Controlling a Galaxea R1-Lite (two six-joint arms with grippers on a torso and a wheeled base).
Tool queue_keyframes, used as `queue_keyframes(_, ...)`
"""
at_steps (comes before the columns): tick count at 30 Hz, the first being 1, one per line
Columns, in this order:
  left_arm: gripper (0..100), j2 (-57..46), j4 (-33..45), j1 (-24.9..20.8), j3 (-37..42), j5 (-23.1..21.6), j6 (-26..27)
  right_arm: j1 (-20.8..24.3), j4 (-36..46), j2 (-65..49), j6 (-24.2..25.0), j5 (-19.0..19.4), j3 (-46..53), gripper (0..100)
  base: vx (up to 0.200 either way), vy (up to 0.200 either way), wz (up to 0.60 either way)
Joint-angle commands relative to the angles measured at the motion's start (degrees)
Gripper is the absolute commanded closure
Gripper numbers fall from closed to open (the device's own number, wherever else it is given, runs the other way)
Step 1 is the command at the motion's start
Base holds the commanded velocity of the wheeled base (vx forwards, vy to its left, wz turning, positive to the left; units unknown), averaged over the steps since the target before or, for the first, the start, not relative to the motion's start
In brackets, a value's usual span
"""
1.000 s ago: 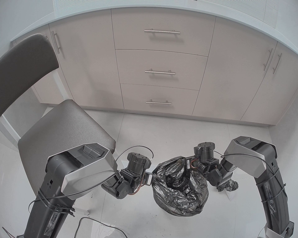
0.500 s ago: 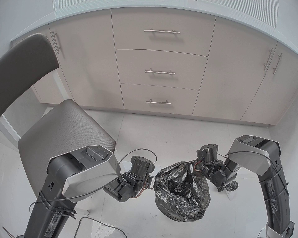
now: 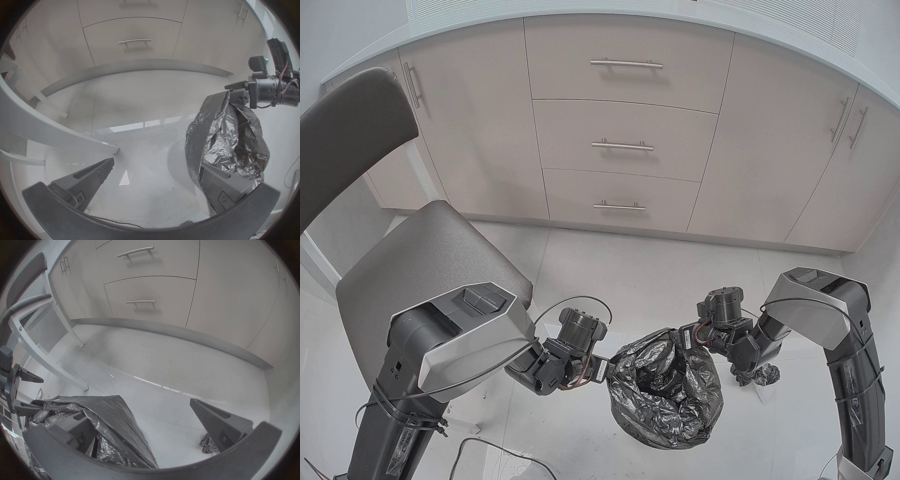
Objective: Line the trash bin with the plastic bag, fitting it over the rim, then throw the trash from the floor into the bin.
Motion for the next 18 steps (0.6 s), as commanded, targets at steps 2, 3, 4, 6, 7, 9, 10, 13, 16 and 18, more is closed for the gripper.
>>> queue_keyframes(2, 0, -0.39, -0.05, -0.38, 0.17, -2.60, 0.07, -0.17, 0.24, -0.49, 0.00, 0.58, -0.10, 0, 0.000, 0.000, 0.00)
queue_keyframes(3, 0, -0.39, 0.04, -0.38, 0.17, -3.04, 0.07, -0.17, 0.24, -0.49, 0.00, 0.58, -0.19, 0, 0.000, 0.000, 0.00)
queue_keyframes(4, 0, -0.39, 0.21, -0.38, 0.17, -3.30, 0.07, -0.26, 0.33, -0.49, 0.00, 0.58, -0.28, 0, 0.000, 0.000, 0.00)
queue_keyframes(6, 0, -0.30, 0.74, -0.38, 0.17, -3.39, 0.07, -0.17, 0.33, -0.49, 0.00, 0.58, -0.37, 0, 0.000, 0.000, 0.00)
queue_keyframes(7, 0, -0.30, 1.62, -0.38, -0.10, -3.48, 0.07, -0.17, 0.33, -0.49, 0.00, 0.58, -0.37, 0, 0.000, 0.000, 0.00)
queue_keyframes(9, 0, -0.30, 2.32, -0.29, -0.27, -3.48, 0.07, -0.17, 0.33, -0.58, 0.00, 0.49, -0.10, 0, 0.000, 0.000, 0.00)
queue_keyframes(10, 0, -0.30, 2.24, -0.29, -0.18, -3.48, 0.07, -0.17, 0.24, -0.84, 0.00, 0.49, 0.43, 0, 0.000, 0.000, 0.00)
queue_keyframes(13, 0, -0.39, 1.88, -0.29, 0.17, -3.48, -0.19, 0.45, -0.28, -3.21, 0.18, 0.67, 3.06, 0, 0.000, 0.000, 0.00)
queue_keyframes(16, 0, -0.56, 1.80, -0.38, 0.25, -3.48, -0.37, 1.06, -0.63, -4.97, 0.88, 1.02, 4.82, 0, 0.000, 0.000, 0.00)
queue_keyframes(18, 0, -0.65, 1.80, -0.73, 0.34, -3.48, -0.46, 1.94, -0.55, -6.82, 2.11, 1.46, 6.40, 0, 0.000, 0.000, 0.00)
